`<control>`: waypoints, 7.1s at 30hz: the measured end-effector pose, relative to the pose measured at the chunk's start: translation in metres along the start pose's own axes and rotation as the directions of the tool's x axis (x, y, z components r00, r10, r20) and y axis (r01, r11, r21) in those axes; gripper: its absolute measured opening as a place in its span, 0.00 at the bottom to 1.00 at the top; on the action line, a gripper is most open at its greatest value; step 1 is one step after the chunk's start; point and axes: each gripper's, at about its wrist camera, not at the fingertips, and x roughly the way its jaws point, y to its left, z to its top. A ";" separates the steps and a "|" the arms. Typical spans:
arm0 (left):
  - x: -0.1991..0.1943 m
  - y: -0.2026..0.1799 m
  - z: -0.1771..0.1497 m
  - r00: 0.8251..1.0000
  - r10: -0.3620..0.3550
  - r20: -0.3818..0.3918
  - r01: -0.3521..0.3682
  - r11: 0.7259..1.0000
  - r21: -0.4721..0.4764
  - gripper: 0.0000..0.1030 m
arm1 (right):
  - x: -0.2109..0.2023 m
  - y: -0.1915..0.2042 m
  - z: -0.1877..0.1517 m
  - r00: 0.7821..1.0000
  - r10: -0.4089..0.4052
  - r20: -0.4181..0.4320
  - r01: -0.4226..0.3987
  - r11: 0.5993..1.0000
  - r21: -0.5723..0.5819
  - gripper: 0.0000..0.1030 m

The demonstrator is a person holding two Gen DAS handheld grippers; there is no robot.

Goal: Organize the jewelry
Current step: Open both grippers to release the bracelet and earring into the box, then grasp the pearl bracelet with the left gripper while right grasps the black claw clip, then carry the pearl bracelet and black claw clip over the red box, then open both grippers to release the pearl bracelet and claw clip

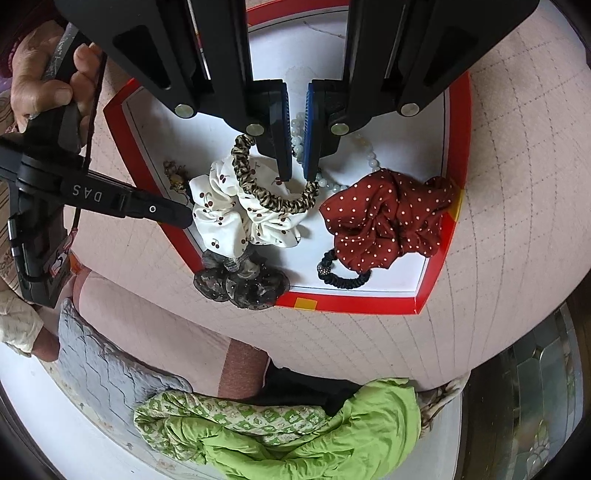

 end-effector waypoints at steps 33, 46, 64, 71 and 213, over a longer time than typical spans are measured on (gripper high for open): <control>-0.034 -0.072 -0.007 0.991 -0.001 0.130 -0.019 0.987 0.157 0.27 | -0.094 -0.042 -0.003 0.990 -0.043 0.135 0.038 0.999 0.038 0.16; 0.029 -0.248 -0.007 0.951 -0.265 -0.158 0.300 0.916 0.266 0.35 | -0.245 -0.168 -0.015 0.903 -0.236 0.358 0.111 0.935 0.336 0.23; 0.160 -0.360 -0.006 0.966 -0.103 -0.235 0.193 0.897 0.397 0.14 | -0.353 -0.297 -0.043 0.766 -0.538 0.352 0.207 0.724 0.657 0.54; 0.141 -0.346 -0.017 0.952 -0.198 -0.235 0.275 0.890 0.364 0.09 | -0.333 -0.312 -0.035 0.778 -0.575 0.252 0.333 0.718 0.612 0.58; -0.072 -0.014 -0.033 0.956 0.214 0.200 -0.217 0.976 -0.009 0.74 | -0.108 0.033 -0.075 0.973 -0.140 0.185 0.176 0.965 -0.195 0.68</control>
